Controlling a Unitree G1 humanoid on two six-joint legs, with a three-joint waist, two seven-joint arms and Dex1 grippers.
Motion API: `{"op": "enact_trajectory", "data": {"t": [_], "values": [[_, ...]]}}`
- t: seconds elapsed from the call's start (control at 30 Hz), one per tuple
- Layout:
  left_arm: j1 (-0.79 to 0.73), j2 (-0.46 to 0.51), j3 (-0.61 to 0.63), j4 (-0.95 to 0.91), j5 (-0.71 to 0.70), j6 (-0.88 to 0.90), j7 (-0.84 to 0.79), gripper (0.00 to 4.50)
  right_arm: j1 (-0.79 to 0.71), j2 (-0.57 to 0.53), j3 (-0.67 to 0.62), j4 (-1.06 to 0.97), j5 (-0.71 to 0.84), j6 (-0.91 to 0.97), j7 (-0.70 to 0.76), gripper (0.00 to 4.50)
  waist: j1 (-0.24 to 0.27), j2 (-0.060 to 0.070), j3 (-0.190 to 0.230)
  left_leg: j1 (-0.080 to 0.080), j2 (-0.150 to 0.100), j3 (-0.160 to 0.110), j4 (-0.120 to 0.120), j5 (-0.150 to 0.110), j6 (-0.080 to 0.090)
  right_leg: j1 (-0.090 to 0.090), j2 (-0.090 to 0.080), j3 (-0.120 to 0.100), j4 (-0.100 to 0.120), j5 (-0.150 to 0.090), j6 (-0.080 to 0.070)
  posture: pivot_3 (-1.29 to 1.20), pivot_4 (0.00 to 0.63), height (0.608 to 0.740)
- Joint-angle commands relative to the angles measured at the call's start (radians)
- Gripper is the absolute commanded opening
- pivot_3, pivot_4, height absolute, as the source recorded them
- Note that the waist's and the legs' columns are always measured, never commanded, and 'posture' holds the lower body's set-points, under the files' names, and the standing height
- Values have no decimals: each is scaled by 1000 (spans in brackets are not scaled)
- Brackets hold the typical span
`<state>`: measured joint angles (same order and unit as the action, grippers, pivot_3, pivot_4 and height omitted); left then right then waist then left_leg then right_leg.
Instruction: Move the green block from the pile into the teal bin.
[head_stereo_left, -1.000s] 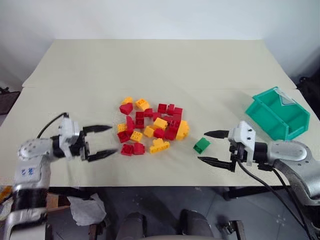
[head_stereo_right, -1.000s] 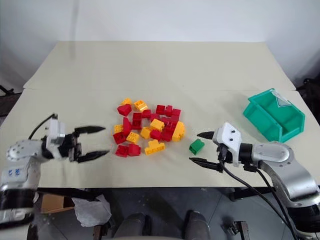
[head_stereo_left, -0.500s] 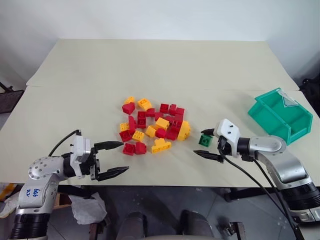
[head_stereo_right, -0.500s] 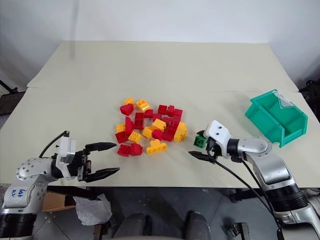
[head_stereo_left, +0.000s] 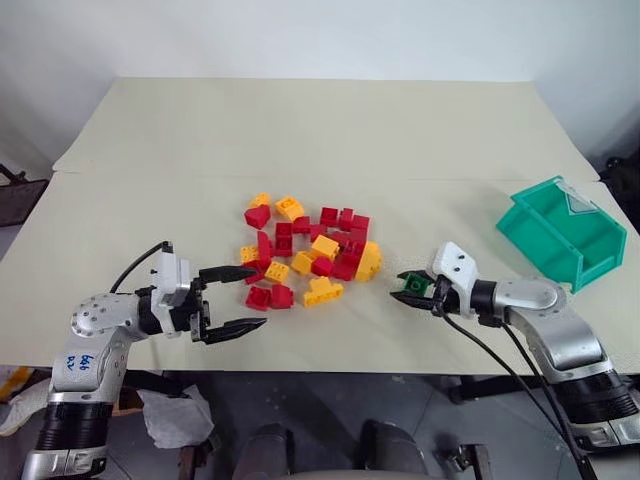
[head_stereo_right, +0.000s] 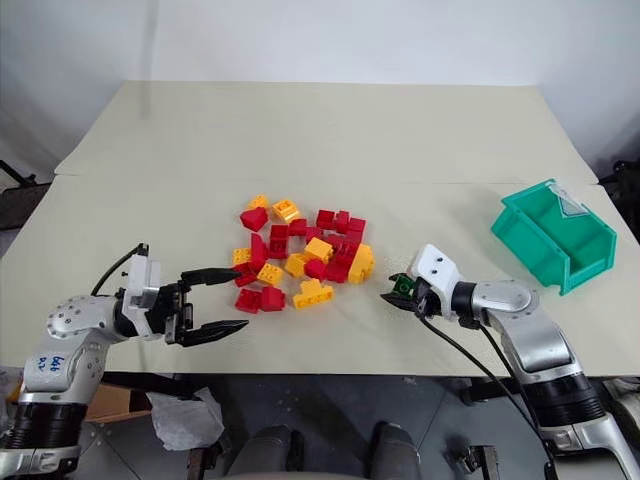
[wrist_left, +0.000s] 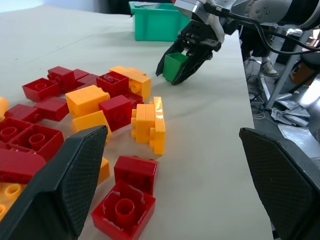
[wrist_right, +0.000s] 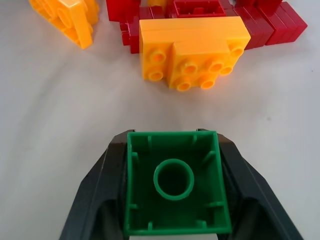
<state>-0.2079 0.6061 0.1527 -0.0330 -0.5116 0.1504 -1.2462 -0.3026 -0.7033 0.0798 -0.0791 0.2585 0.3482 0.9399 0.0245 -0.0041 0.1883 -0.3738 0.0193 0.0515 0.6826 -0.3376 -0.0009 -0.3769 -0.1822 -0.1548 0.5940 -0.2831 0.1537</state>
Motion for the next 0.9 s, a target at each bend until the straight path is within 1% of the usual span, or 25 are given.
{"op": "enact_trajectory", "data": {"t": [0.03,0.17,0.27,0.33,0.43,0.53,0.6,0.67,0.8,0.9], "values": [[-15,-22,-40,-40,-27,-9,-19,4500,51,5,-128,-111,85,-42,-9,1544,1,0,0,0,0,0,0,0,0,0,0,0,0,0,0,0,150,740],[-37,-65,-89,-93,-38,22,6,4500,98,26,-293,-181,220,-45,-26,1544,-1,0,0,0,0,0,0,0,0,0,0,0,-1,0,0,0,150,740],[-77,-121,-116,-117,-54,58,56,4500,75,24,-452,-196,319,16,-113,1544,0,0,0,0,0,0,0,0,0,0,0,0,0,0,0,0,150,740],[-123,-164,-123,-110,-69,94,103,4500,63,-7,-533,-160,319,34,-164,1544,3,0,0,0,0,0,0,0,0,1,0,0,0,0,0,0,150,740],[-194,-206,-158,-73,-41,97,126,4500,42,-71,-596,-38,253,23,-221,1544,3,0,0,0,-1,0,0,0,0,1,0,1,-1,0,0,0,150,740],[-248,-248,-183,-37,-19,85,153,4500,8,-129,-598,117,193,22,-263,1544,0,0,0,0,-1,1,0,0,0,1,0,1,-1,0,0,0,150,740],[-272,-270,-189,-16,-5,74,176,4500,-43,-162,-567,230,136,-13,-284,1544,-4,0,0,0,-1,1,0,0,0,1,0,1,-1,0,0,0,150,740],[-289,-294,-189,1,16,66,220,4500,-120,-176,-546,344,94,-49,-313,1544,-12,2,0,1,-1,3,0,0,0,1,0,2,-1,0,0,0,150,740],[-289,-308,-193,-5,33,55,250,4500,-258,-186,-513,562,31,-90,-369,1544,-24,3,0,1,0,3,-1,0,1,0,0,2,-2,0,0,0,150,740],[-269,-308,-191,-17,37,40,253,4500,-337,-194,-475,709,-4,-144,-343,1544,-26,3,0,1,-1,3,-1,0,1,0,0,2,-2,0,0,0,150,740]]}}
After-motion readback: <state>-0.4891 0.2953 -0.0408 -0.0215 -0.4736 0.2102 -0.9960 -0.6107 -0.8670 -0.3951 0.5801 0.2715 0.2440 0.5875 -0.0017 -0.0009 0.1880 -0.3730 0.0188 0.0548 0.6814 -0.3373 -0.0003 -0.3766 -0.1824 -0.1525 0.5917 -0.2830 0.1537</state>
